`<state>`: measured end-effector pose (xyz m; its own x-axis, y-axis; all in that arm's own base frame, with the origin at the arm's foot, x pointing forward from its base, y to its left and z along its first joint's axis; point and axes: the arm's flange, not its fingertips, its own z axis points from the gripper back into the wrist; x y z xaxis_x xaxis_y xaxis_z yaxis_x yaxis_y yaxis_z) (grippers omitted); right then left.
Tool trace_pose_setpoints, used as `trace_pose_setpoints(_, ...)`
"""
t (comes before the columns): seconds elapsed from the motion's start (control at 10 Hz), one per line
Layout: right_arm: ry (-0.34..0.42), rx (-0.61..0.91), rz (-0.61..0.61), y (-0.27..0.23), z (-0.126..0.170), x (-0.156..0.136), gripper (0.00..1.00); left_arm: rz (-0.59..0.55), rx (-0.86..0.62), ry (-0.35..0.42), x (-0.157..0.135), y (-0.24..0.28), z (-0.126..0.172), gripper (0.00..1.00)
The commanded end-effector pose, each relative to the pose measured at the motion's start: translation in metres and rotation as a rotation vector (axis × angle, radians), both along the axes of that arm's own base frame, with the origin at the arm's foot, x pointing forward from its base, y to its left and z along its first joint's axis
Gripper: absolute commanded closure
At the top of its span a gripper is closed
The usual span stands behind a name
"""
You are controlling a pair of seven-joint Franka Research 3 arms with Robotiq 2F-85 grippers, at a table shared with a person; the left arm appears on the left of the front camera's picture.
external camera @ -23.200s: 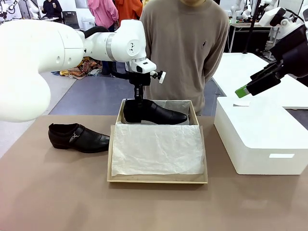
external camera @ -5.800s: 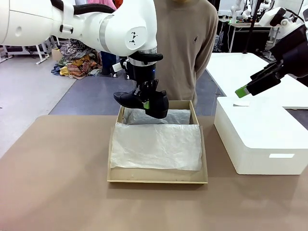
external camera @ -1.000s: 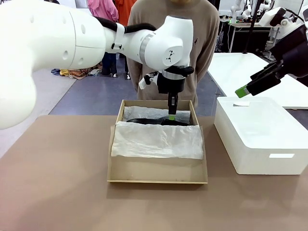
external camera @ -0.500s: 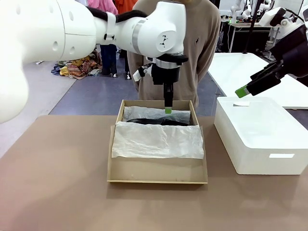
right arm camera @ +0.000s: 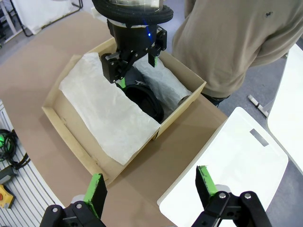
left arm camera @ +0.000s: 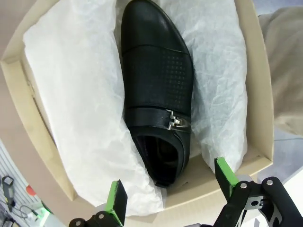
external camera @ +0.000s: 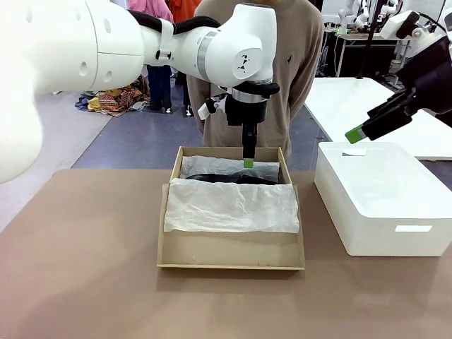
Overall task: Pack the shoes into the box.
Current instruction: Close the Shoes Box.
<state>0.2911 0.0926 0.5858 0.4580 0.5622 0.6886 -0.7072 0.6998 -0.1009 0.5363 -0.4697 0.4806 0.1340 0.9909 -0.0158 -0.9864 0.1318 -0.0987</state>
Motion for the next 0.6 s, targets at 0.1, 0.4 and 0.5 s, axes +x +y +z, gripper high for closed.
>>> trace_pose_setpoints(0.1, 0.001, 0.008, 0.006, -0.0001, 0.0000, 0.0003, 0.00, 0.036, 0.016, -0.015, 0.0018, 0.0034, 0.0037, 0.00)
trace_pose_setpoints(0.4, 0.001, 0.008, 0.006, -0.0001, 0.0000, 0.0003, 0.00, 0.005, 0.001, -0.001, 0.0021, 0.0024, -0.0001, 0.00)
trace_pose_setpoints(0.5, 0.001, 0.008, 0.006, -0.0001, 0.0000, 0.0003, 0.00, -0.119, 0.070, -0.005, -0.0039, 0.0100, 0.0079, 0.00)
